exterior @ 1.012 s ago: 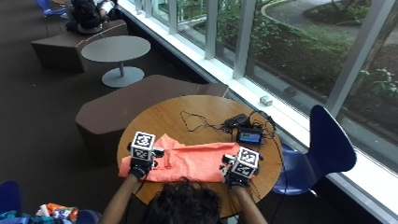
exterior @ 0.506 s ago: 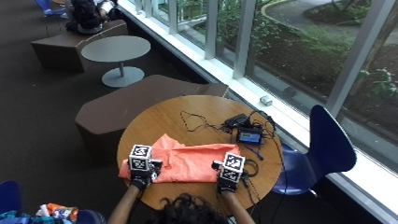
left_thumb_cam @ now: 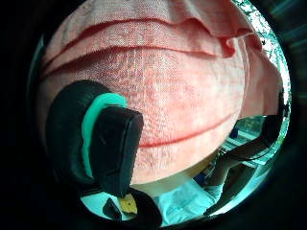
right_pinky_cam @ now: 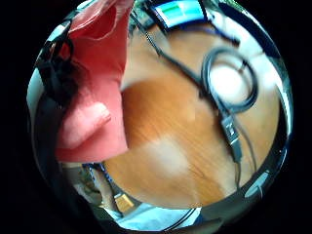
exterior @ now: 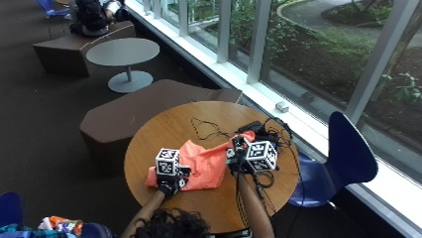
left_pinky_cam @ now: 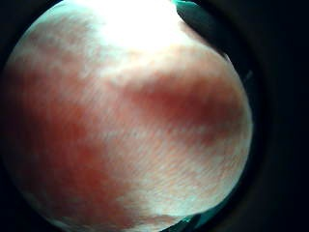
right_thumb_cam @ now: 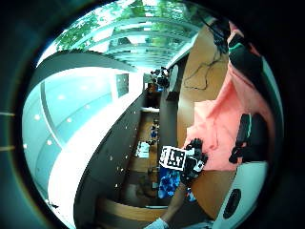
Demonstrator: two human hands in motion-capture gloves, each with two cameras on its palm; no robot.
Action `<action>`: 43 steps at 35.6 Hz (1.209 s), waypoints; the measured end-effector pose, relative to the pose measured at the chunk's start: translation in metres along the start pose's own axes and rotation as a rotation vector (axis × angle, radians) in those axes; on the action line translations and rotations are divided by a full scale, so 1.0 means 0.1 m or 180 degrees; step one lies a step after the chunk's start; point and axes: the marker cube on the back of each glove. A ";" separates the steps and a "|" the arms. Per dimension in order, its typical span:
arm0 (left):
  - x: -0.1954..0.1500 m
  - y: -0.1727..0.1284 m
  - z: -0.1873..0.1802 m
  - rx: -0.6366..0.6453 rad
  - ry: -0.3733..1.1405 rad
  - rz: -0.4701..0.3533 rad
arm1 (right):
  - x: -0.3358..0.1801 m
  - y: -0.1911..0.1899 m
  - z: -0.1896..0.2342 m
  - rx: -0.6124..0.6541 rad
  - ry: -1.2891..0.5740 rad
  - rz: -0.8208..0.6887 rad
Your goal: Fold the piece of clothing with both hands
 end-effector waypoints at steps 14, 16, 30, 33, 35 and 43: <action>-0.80 0.81 -0.69 0.1071 0.1926 -0.0479 | -1.31 0.55 1.66 -0.0995 0.1798 -0.1722; -0.98 0.85 -0.65 0.1130 0.1877 -0.0680 | -1.29 0.62 1.96 -0.1173 0.1896 -0.1803; -1.71 1.07 -0.54 0.1719 0.2090 -0.1505 | -1.07 1.16 2.95 -0.2989 0.0169 -0.1684; -1.65 1.14 -0.66 0.1755 0.1694 -0.1376 | -0.99 0.99 2.67 -0.2717 -0.0049 -0.1679; -1.57 1.15 -0.71 0.1713 0.1475 -0.1261 | -0.95 0.90 2.41 -0.2438 0.0151 -0.1753; -0.89 1.10 -1.00 0.1438 0.0532 -0.0816 | -0.62 0.47 1.19 -0.1329 0.1759 -0.1702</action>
